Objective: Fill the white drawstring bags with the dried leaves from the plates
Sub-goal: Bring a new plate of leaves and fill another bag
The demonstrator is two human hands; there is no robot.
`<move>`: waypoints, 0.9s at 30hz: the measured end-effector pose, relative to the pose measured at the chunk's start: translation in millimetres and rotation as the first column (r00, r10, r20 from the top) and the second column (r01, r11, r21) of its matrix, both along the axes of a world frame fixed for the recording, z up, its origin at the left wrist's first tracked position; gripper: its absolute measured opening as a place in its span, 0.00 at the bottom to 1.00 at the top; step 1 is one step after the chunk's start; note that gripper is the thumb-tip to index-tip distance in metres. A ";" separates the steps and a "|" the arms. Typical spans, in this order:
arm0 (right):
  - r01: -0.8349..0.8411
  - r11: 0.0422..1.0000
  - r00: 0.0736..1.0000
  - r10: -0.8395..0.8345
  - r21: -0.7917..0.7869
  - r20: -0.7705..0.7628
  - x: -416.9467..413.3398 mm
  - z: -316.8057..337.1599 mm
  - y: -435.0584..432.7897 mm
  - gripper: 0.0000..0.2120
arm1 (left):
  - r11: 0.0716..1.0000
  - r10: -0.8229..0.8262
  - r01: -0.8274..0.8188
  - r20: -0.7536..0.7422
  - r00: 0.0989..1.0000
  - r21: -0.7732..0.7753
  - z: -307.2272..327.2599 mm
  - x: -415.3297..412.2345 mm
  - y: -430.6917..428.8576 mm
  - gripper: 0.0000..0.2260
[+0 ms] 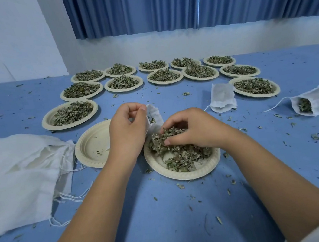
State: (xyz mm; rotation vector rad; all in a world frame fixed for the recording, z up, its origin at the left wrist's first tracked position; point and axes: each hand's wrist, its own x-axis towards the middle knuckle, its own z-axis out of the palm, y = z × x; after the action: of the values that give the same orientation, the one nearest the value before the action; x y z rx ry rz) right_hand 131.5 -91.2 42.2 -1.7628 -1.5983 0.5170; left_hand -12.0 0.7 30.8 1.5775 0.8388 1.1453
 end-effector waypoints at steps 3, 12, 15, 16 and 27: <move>-0.001 0.998 0.995 0.007 0.065 -0.098 2.6 6.1 -3.4 0.08 | 1.000 -0.003 0.003 0.004 1.000 -0.006 0.5 -0.1 0.6 0.03; 0.111 0.978 0.879 -0.012 0.179 -0.477 8.7 12.1 -5.5 0.10 | 0.998 -0.034 0.033 -0.017 0.999 -0.054 1.7 0.0 -0.7 0.04; 0.172 0.969 0.810 -0.036 0.179 -0.586 8.3 11.8 -3.7 0.09 | 0.997 -0.047 0.045 -0.030 0.998 -0.059 2.1 1.3 -2.7 0.05; 0.185 0.968 0.778 -0.039 0.170 -0.627 7.8 11.3 -2.7 0.09 | 0.997 -0.055 0.053 -0.032 0.998 -0.058 2.3 1.7 -3.6 0.06; 0.225 0.956 0.486 0.059 0.190 -0.872 -4.0 6.5 3.7 0.08 | 0.993 -0.105 0.103 -0.029 0.994 -0.060 1.9 3.3 -8.9 0.07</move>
State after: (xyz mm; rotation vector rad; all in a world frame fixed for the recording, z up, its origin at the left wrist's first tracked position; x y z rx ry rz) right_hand 127.5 -87.5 48.6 -1.0170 -0.7627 0.9068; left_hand -8.6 -8.2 32.7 1.5763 0.7945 1.0153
